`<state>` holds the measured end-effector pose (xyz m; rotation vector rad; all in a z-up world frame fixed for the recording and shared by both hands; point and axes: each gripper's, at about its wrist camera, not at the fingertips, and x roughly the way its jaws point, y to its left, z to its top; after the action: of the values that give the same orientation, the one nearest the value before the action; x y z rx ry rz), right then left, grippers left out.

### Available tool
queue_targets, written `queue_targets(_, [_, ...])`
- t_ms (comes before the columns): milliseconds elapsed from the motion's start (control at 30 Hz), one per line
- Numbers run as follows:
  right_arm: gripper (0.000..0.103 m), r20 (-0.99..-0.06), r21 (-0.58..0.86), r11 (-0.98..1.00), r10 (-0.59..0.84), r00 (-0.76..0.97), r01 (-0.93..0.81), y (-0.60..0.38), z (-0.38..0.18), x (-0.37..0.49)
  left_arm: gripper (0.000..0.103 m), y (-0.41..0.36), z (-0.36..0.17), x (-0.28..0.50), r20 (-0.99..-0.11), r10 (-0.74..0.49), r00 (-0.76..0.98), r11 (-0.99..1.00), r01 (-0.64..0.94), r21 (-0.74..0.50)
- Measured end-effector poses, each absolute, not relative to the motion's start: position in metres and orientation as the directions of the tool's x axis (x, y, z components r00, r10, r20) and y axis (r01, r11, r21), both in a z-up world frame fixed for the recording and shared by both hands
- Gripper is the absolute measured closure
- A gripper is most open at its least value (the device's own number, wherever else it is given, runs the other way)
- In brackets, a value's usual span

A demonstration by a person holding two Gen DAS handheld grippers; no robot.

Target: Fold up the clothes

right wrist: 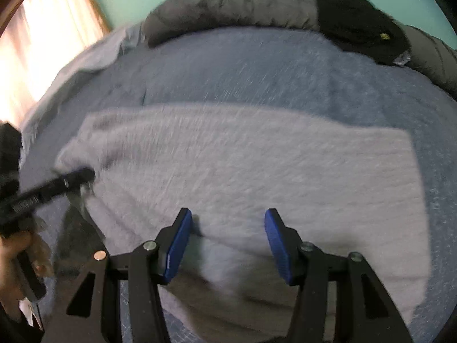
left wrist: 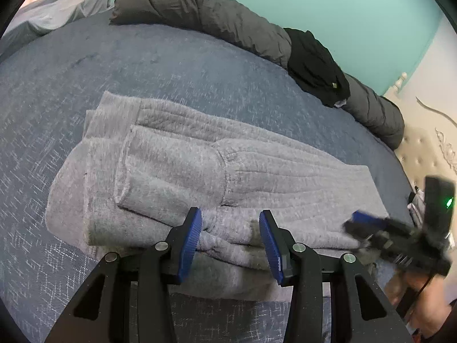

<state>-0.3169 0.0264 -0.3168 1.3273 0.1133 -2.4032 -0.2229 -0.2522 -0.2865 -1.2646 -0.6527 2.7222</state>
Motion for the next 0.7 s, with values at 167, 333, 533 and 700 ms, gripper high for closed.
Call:
queue_targets(167, [0.048, -0.821, 0.01, -0.927, -0.221, -0.526, 0.374, 0.014, -0.332, -0.299, 0.056, -0.253, -0.289, -0.224, -0.71, 0.25, -0.658, -0.898, 0.117, -0.424])
queue_targets(333, [0.048, -0.81, -0.004, -0.932, -0.209, -0.548, 0.363, 0.016, -0.321, -0.296, 0.056, -0.253, -0.289, -0.224, -0.708, 0.25, -0.66, -0.895, 0.121, -0.428])
queue_targets(533, [0.048, -0.82, 0.016, -0.948, -0.195, -0.538, 0.319, 0.01, -0.329, -0.302, 0.056, -0.254, -0.289, -0.223, -0.707, 0.254, -0.66, -0.893, 0.121, -0.433])
queue_targets(700, [0.048, -0.81, -0.075, -0.935, -0.145, -0.568, 0.346, -0.001, -0.335, -0.288, 0.056, -0.253, -0.289, -0.223, -0.71, 0.254, -0.657, -0.896, 0.117, -0.429])
